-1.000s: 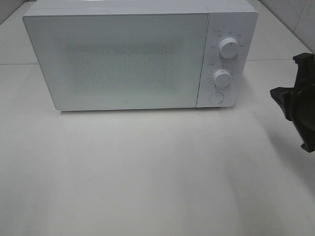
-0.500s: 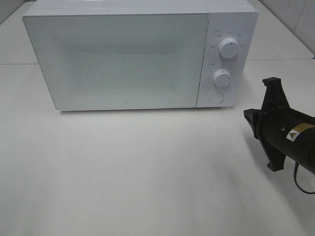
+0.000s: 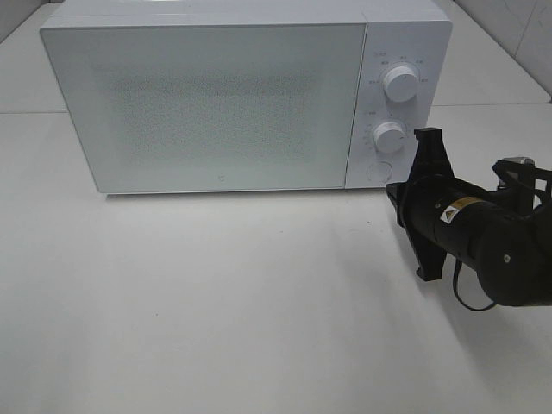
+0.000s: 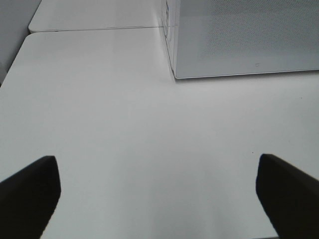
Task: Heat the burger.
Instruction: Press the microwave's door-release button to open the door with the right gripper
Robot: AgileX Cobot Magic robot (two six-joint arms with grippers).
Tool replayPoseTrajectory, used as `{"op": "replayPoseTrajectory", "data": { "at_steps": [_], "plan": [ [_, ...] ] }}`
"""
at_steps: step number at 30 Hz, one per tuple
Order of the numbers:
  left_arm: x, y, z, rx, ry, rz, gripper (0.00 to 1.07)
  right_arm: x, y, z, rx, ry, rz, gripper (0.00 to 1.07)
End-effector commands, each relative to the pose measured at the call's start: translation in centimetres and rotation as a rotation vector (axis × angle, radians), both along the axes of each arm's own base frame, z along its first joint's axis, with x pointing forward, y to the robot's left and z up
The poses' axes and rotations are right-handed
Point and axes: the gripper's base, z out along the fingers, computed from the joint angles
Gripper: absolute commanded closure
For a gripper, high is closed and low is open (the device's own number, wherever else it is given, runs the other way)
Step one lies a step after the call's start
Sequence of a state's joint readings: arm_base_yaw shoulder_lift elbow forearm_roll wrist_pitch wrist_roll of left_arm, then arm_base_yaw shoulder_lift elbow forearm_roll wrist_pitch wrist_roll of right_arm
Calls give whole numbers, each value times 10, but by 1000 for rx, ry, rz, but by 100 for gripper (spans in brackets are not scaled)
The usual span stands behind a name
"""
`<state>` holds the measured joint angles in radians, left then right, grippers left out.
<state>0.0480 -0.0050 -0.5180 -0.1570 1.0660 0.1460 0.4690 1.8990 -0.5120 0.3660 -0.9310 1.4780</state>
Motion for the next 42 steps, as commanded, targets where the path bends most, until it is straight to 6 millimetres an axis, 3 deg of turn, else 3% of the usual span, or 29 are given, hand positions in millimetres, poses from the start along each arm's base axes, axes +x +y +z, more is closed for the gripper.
{"op": "replayPoseTrajectory", "data": {
  "at_steps": [1,25,33,42],
  "plan": [
    [-2,-1,-1,-12,-8,1,6,12,6,-1,32,20,-29,107],
    [0,-1,-1,-12,2,1,6,53,22,-17,53,-1,-74,107],
    [0,-1,-1,-12,2,1,6,64,6,-18,31,-13,-105,107],
    [0,-1,-1,-12,2,1,6,72,6,-23,28,-32,-108,107]
  ]
}}
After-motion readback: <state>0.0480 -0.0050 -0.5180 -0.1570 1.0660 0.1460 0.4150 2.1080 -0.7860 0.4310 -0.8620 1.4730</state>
